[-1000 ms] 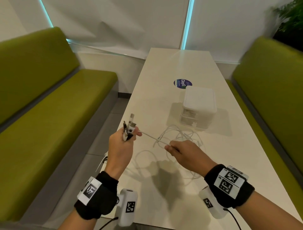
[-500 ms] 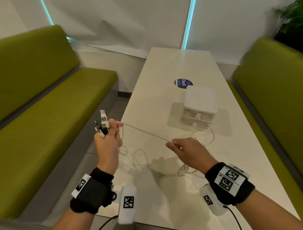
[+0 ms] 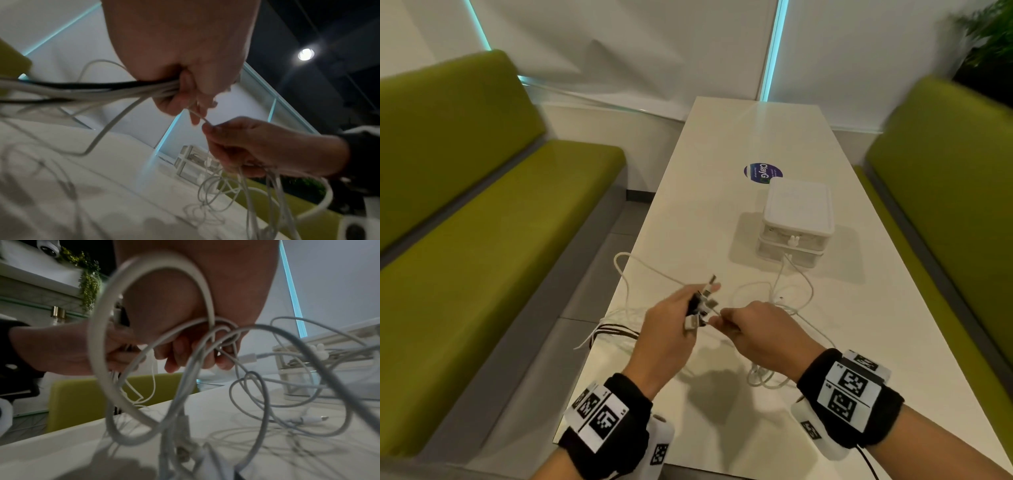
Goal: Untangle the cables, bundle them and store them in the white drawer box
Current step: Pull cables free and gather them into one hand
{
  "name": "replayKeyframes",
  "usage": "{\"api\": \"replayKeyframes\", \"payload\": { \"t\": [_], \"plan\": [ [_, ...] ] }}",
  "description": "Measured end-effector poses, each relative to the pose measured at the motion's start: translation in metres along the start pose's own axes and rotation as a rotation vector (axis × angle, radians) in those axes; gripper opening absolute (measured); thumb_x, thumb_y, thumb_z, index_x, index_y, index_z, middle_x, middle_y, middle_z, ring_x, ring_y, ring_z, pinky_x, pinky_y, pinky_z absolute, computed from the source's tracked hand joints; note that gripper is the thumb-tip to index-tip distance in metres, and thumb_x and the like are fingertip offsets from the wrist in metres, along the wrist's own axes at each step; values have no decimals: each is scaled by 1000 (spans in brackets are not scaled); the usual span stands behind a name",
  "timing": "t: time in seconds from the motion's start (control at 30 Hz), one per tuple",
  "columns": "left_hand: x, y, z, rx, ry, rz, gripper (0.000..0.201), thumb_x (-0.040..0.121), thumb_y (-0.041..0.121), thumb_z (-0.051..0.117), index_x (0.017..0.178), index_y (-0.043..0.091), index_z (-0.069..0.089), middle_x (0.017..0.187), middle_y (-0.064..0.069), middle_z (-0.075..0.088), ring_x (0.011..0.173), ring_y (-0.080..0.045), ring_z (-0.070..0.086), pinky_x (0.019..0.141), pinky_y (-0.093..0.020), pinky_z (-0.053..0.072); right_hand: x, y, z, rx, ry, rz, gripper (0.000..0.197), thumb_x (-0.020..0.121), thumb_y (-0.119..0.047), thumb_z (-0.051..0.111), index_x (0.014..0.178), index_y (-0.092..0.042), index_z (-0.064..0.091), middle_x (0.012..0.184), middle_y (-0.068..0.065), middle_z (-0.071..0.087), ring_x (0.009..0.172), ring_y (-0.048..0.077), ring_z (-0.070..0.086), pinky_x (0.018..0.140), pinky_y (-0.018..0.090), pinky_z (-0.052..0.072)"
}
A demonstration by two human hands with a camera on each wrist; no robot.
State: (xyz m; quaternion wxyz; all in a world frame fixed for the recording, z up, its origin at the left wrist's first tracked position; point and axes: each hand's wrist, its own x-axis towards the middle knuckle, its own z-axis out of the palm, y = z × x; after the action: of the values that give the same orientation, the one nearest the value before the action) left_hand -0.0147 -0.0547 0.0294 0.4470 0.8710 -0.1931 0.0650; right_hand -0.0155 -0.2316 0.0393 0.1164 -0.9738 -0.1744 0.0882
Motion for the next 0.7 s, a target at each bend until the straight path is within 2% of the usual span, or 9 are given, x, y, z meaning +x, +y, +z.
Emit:
{"api": "replayKeyframes", "payload": {
  "t": [0.07, 0.1, 0.17, 0.2, 0.33, 0.43, 0.53, 0.6, 0.7],
  "plan": [
    [0, -5, 6, 126, -109, 7, 47, 85, -7, 50, 114, 26, 67, 111, 20, 66, 100, -5, 63, 88, -26, 51, -1, 1, 0, -43, 4, -24, 42, 103, -51, 30, 88, -21, 57, 80, 10, 64, 76, 32, 60, 65, 37, 45],
    [1, -6, 7, 191, -149, -4, 36, 86, -4, 51, 101, 25, 66, 101, 16, 65, 92, -13, 64, 82, -32, 52, -2, 3, -1, -67, -1, -29, 43, 103, -50, 31, 93, -19, 60, 83, 11, 66, 78, 32, 60, 65, 37, 44],
    [1, -4, 8, 263, -209, -50, 26, 88, 1, 51, 80, 25, 54, 84, 9, 59, 79, -22, 59, 73, -39, 49, -2, 5, -2, -102, -7, -36, 44, 103, -49, 32, 99, -17, 63, 85, 10, 67, 79, 32, 61, 65, 36, 43],
    [2, -3, 7, 275, -227, -69, 25, 89, 3, 51, 78, 25, 52, 82, 6, 60, 77, -23, 58, 72, -39, 48, -2, 6, -3, -100, -9, -39, 44, 102, -49, 33, 97, -17, 63, 83, 9, 67, 79, 30, 60, 65, 36, 43],
    [5, 2, -1, 254, -151, -121, 12, 89, 9, 53, 82, 17, 59, 83, 4, 67, 77, -21, 62, 72, -37, 50, -2, 5, -3, 2, 41, -48, 31, 103, -42, 38, 87, -21, 52, 79, -2, 60, 75, 27, 57, 67, 40, 47],
    [7, 8, -10, 135, -42, -146, 23, 87, 1, 54, 85, 20, 67, 85, 11, 70, 78, -9, 64, 73, -26, 50, 2, 11, 1, 119, 158, -76, 21, 103, -33, 42, 96, -21, 58, 89, -5, 64, 74, 27, 59, 72, 40, 48],
    [7, 10, -17, 86, 27, -156, 30, 85, -6, 51, 83, 19, 69, 69, 21, 61, 70, 5, 59, 63, -10, 40, 7, 17, 3, 207, 218, -89, 18, 103, -28, 43, 97, -22, 59, 92, -11, 63, 75, 22, 58, 81, 38, 45],
    [5, 10, -19, 52, 58, -151, 33, 84, -9, 50, 81, 18, 68, 66, 23, 59, 71, 8, 58, 61, -8, 39, 9, 18, 4, 212, 238, -91, 19, 104, -25, 41, 98, -21, 58, 90, -13, 59, 75, 19, 55, 85, 38, 41],
    [3, 10, -20, -7, 108, -160, 41, 84, -13, 47, 76, 24, 65, 69, 20, 61, 69, 5, 59, 60, -8, 41, 9, 20, 6, 199, 243, -57, 21, 105, -22, 38, 97, -20, 58, 90, -11, 59, 79, 17, 52, 84, 35, 38]
  ]
}}
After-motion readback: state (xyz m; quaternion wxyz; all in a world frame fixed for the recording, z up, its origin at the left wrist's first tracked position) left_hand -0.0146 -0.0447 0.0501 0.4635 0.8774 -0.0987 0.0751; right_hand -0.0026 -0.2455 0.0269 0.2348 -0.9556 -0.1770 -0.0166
